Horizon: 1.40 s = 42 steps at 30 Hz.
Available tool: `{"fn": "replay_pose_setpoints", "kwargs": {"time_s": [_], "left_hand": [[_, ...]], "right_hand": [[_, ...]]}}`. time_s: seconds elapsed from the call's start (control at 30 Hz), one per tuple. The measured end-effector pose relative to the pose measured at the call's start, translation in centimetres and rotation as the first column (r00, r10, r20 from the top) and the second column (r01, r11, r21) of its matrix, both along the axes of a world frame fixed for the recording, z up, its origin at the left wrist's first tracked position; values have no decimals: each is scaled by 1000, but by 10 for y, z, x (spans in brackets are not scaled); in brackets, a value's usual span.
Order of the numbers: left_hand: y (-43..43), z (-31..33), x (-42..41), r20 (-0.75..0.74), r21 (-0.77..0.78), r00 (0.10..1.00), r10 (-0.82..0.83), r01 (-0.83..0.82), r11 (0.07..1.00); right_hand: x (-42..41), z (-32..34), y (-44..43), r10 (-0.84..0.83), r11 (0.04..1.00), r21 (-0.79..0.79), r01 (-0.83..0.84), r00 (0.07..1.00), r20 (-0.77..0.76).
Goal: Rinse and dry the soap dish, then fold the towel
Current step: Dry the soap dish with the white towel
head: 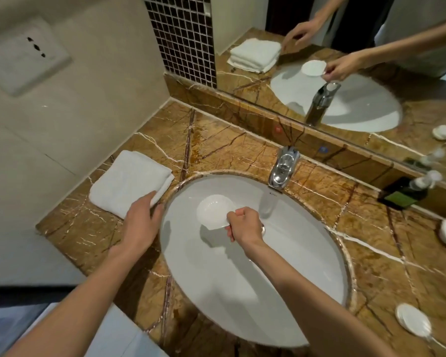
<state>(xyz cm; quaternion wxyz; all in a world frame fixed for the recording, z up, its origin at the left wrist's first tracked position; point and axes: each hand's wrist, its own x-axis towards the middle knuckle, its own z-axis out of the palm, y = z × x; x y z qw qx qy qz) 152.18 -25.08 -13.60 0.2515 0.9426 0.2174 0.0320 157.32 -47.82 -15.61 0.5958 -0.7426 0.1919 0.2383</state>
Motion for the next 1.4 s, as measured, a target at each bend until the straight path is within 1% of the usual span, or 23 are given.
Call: {"fn": "replay_pose_setpoints", "kwargs": {"time_s": [0.07,0.13,0.23,0.3,0.37,0.47,0.6,0.67,0.73,0.8,0.87,0.93,0.97,1.03,1.1,1.17,1.23,1.3,1.4], "left_hand": [[23,0,8,-31,25,999,33,-33,999],[45,0,19,-62,59,998,31,-28,998],[71,-1,39,-168,172,986,-8,37,984],[81,-2,51,-248,255,968,-35,100,962],[86,-4,61,-297,317,953,-63,160,935],[87,-8,70,-308,353,946,-96,208,912],[84,-13,76,-293,349,946,-140,242,905],[85,-12,80,-277,319,951,-137,226,921],[86,-10,82,-223,222,966,-128,179,958],[87,-7,79,-74,94,995,-68,75,993],[91,-1,72,68,-42,997,35,-32,999],[95,4,63,156,-161,984,82,-56,985],[95,6,58,183,-195,981,66,-30,980],[93,10,50,198,-217,980,-17,61,974],[86,9,45,168,-207,972,-162,195,959],[79,5,43,118,-100,935,-333,345,933],[74,1,42,66,0,886,-460,461,888],[71,-2,40,31,35,858,-513,512,858],[64,-5,43,-6,108,853,-522,520,847]], "right_hand": [[6,-2,19,23,1000,-8,-23,1000,18],[12,-3,40,41,999,-17,-40,999,34],[19,-4,70,65,996,-60,-63,997,48],[22,-5,88,77,993,-94,-71,995,63],[25,-6,106,84,989,-130,-73,993,78],[27,-7,127,92,982,-175,-74,991,96],[29,-11,140,50,977,-210,-24,992,117],[31,-12,143,30,976,-216,-2,991,129],[33,-12,145,23,975,-221,9,990,141],[35,-13,146,19,974,-225,15,988,152],[37,-13,148,27,974,-227,11,986,164],[40,-13,150,66,972,-236,-23,982,176],[41,-12,151,96,970,-239,-51,979,180],[42,-9,155,167,967,-222,-125,968,186],[41,-6,158,215,968,-169,-185,959,183],[41,-3,160,226,973,-92,-212,957,181],[40,-2,160,227,974,-39,-223,956,185],[40,-2,159,234,971,-5,-238,953,193],[38,-4,160,265,963,-3,-271,938,225]]}}
